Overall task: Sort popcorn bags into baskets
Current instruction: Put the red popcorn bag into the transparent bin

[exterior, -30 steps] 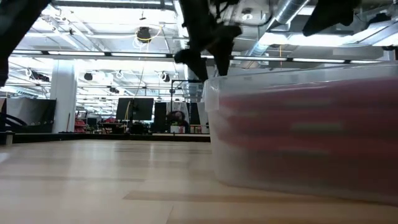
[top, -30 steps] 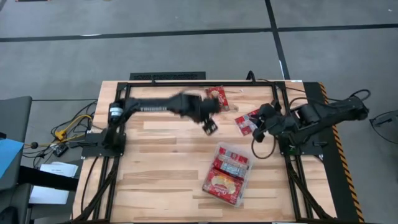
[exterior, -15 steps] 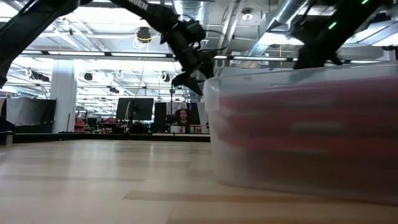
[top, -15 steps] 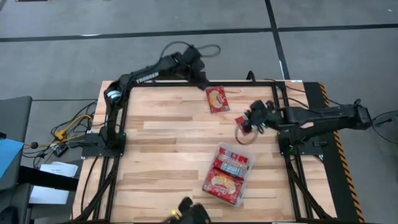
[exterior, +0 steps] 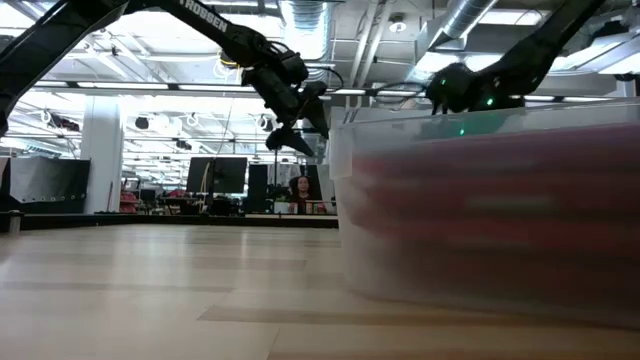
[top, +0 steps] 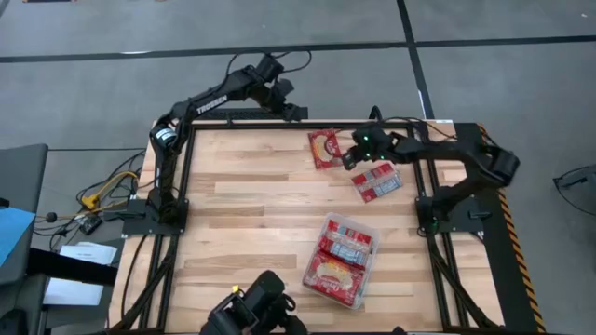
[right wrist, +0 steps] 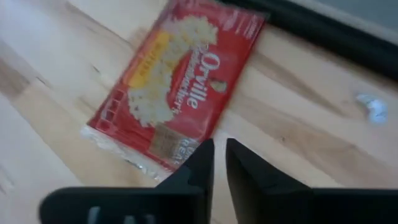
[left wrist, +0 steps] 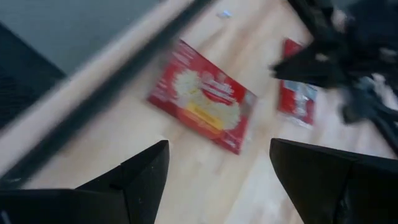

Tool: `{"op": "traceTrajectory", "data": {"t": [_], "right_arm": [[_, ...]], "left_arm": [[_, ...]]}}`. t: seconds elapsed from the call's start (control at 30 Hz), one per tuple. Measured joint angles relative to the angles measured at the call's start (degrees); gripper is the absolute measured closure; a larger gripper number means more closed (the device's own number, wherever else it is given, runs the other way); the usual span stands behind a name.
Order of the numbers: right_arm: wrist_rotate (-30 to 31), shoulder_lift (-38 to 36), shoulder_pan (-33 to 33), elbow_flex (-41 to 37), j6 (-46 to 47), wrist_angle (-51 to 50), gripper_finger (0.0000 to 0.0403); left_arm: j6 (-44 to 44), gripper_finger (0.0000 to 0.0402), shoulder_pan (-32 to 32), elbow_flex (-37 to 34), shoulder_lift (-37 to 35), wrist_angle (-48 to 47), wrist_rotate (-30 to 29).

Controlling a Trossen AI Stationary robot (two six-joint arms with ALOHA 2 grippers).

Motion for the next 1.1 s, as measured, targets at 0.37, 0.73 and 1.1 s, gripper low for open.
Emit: {"op": "traceTrajectory", "data": {"t": [0.37,0.73,1.1], "right_arm": [[-3.61,9.93,-1.05,6.4,8.78,1.44,0.0148],[-2.59,17.04,2.34,7.47,15.22,3.92,0.0127],[-3.86,17.3,5.59,7.69,15.1,4.88,0.0145]], "left_arm": [[2.83,0.0135,0.88,-14.18,0.04,7.75,10.9],[-6.28,0.0135,-1.31,-22.63,0.04,24.65,12.72],[-10.9,0.0141,-3.78,-23.66,5.44,29.66,9.78]]}}
